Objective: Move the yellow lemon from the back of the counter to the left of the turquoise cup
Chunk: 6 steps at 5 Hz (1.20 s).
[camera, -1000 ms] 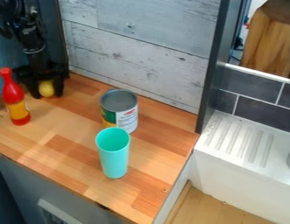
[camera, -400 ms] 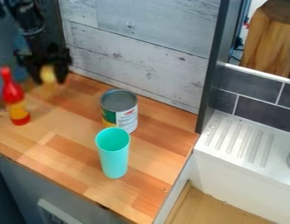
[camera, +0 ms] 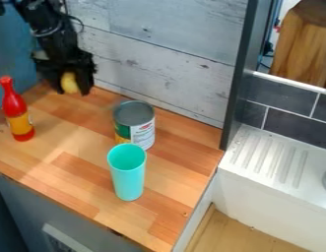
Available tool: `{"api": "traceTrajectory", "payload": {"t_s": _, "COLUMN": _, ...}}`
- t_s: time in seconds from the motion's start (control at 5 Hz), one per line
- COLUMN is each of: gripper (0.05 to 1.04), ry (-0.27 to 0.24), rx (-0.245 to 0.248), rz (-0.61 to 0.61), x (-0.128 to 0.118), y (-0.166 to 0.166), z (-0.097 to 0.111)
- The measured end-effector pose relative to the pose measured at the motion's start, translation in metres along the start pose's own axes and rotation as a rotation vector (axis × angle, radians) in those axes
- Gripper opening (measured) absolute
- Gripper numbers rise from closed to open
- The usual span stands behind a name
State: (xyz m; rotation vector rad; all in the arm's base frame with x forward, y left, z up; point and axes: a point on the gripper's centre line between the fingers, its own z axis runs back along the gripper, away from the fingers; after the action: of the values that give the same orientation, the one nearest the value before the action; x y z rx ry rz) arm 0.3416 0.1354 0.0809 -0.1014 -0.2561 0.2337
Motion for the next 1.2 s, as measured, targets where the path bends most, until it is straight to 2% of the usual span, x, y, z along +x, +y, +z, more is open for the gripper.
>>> {"api": "traceTrajectory", "payload": {"t_s": 0.2, "gripper": 0.735, "ry": 0.088, "rx": -0.038, "rz": -0.108, "x": -0.032, "y": -0.021, "z": 0.001}}
{"api": "traceTrajectory", "payload": {"t_s": 0.4, "gripper": 0.736, "ry": 0.224, "rx": -0.045, "rz": -0.167, "x": -0.063, "y": -0.029, "z": -0.001}}
{"api": "traceTrajectory", "payload": {"t_s": 0.6, "gripper": 0.736, "ry": 0.271, "rx": 0.029, "rz": -0.165, "x": -0.083, "y": -0.02, "z": 0.003}}
{"api": "traceTrajectory", "payload": {"t_s": 0.8, "gripper": 0.736, "ry": 0.269, "rx": 0.036, "rz": -0.175, "x": -0.085, "y": -0.019, "z": -0.003}}
{"api": "traceTrajectory", "payload": {"t_s": 1.0, "gripper": 0.736, "ry": 0.338, "rx": 0.082, "rz": -0.224, "x": -0.091, "y": -0.022, "z": -0.025}}
{"api": "traceTrajectory", "payload": {"t_s": 1.2, "gripper": 0.735, "ry": 0.376, "rx": 0.075, "rz": -0.242, "x": -0.102, "y": -0.024, "z": -0.033}}
